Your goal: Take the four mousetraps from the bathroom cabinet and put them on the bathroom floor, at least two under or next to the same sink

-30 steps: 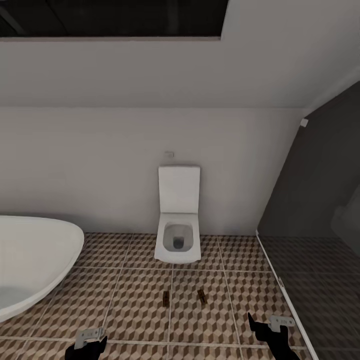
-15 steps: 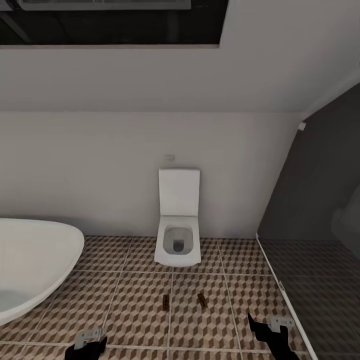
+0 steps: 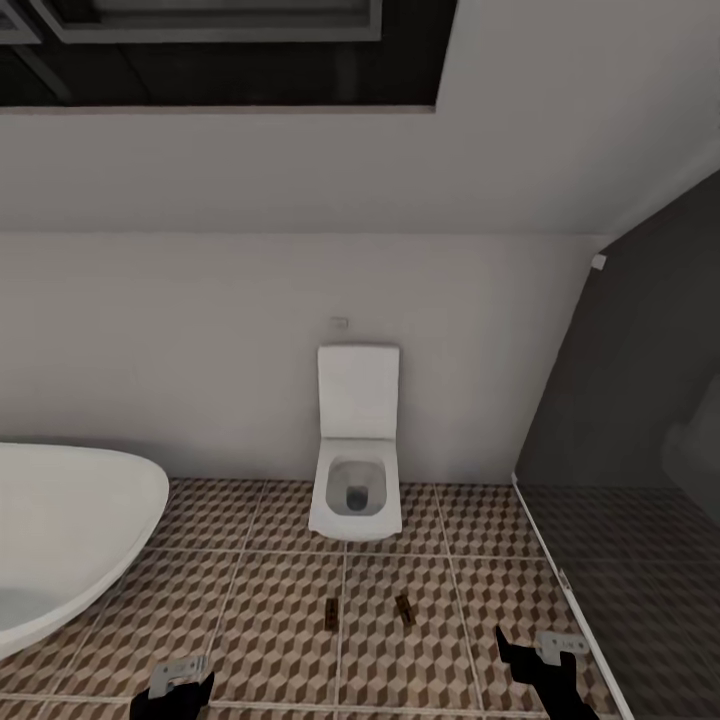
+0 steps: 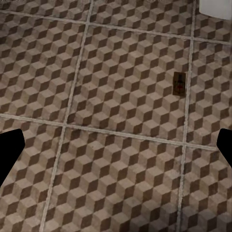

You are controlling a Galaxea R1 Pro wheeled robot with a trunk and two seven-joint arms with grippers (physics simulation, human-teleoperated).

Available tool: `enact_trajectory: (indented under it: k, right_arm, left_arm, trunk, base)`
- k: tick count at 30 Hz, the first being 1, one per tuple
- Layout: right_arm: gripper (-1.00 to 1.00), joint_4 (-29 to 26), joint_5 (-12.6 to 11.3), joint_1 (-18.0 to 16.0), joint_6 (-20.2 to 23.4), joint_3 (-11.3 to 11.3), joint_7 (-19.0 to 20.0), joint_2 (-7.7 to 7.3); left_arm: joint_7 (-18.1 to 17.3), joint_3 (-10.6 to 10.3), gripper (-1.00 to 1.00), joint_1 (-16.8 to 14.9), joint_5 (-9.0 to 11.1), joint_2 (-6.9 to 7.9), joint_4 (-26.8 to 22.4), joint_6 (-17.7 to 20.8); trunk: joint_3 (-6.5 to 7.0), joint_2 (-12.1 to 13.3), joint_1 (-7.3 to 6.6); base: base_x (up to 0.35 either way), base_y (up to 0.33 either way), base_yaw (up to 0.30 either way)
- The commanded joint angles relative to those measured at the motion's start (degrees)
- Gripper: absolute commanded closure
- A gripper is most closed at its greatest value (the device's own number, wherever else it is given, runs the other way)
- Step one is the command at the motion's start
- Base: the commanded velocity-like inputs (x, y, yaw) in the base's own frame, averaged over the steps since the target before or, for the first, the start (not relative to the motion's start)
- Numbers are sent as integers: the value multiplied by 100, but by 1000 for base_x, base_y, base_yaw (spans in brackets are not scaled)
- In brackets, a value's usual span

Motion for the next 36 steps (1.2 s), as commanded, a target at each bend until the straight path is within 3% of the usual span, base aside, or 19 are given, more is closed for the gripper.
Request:
enact_trajectory:
  k: [1,26,36]
  right_arm:
    - [-100,8,-62,-3,-19,36,36,-1]
    - [-100,9,-62,8,-11,36,29,-1]
    - [-100,9,-62,8,-10,36,22,-3]
  left_arm:
    - [-41,-41,-100,-12,61,-1,27,-35]
    - [-41,-41,-100,-7,61,-4,27,-35]
    - [-41,-41,-100,-5,61,-11,27,-35]
  trunk:
    - [-3,-12,4]
    - [40,-12,4]
    - [17,-12,4]
  base:
    - [0,0,0]
    - [0,0,0]
    - [0,0,120]
